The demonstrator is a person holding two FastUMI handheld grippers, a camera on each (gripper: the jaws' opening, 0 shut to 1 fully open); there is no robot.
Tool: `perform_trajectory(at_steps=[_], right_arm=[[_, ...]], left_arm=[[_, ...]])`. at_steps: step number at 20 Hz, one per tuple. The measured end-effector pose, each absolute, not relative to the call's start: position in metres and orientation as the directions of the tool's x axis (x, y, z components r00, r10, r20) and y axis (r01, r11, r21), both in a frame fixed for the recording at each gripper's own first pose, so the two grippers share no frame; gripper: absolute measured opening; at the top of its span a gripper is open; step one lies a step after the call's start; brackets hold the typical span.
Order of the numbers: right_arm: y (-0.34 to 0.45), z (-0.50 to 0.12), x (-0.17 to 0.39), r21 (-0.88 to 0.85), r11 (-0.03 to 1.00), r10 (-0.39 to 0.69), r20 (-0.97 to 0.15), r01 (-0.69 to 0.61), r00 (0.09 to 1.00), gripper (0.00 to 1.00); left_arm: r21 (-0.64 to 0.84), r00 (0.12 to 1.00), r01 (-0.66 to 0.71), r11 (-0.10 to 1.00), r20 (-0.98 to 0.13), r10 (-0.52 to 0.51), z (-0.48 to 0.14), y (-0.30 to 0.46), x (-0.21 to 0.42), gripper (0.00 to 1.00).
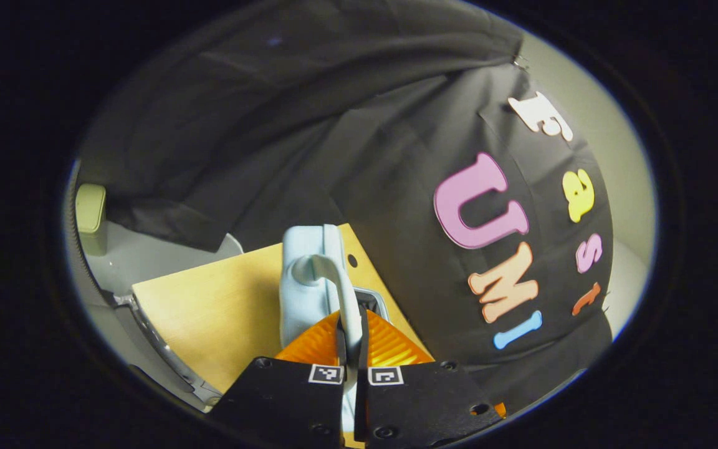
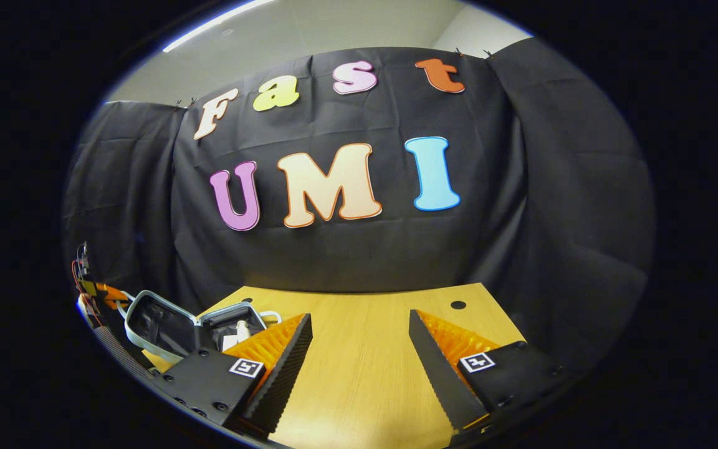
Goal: First open the suitcase, pack the skin care products into it, and then close the suitcase.
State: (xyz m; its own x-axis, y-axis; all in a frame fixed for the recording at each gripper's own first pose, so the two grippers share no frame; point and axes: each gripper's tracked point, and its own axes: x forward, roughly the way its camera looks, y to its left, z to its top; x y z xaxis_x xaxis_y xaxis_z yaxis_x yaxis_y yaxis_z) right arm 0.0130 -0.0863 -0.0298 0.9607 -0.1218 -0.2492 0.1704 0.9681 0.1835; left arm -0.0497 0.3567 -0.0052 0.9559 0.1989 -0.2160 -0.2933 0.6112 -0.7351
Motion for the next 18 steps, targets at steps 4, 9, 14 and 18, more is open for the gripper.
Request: perform_trajectory(at_steps=[4, 9, 14, 18], right_arm=[[-0.106, -0.029, -0.005, 0.195, 0.957, -0.167, -0.243, 0.216, 0.956, 0.98], [-0.14, -0.023, -0.029, 0.148, 0.941, -0.268, -0.23, 0.305, 0.936, 0.98], [-0.159, -0.019, -0.047, 0.132, 0.918, -0.341, -0.218, 0.373, 0.915, 0.98], [-0.162, -0.026, -0.055, 0.097, 0.911, -0.369, -0.238, 0.4, 0.899, 0.98]], left_arm=[[-0.624, 0.941, -0.332, 0.707, -0.267, 0.207, 0.032, 0.319, 0.022, 0.0], [-0.563, 0.956, -0.234, 0.793, -0.281, 0.083, 0.055, 0.237, 0.105, 0.0], [-0.514, 0.933, -0.177, 0.839, -0.36, -0.023, 0.022, 0.154, 0.184, 0.0], [-0.451, 0.884, -0.187, 0.873, -0.465, -0.051, -0.033, 0.104, 0.242, 0.01]])
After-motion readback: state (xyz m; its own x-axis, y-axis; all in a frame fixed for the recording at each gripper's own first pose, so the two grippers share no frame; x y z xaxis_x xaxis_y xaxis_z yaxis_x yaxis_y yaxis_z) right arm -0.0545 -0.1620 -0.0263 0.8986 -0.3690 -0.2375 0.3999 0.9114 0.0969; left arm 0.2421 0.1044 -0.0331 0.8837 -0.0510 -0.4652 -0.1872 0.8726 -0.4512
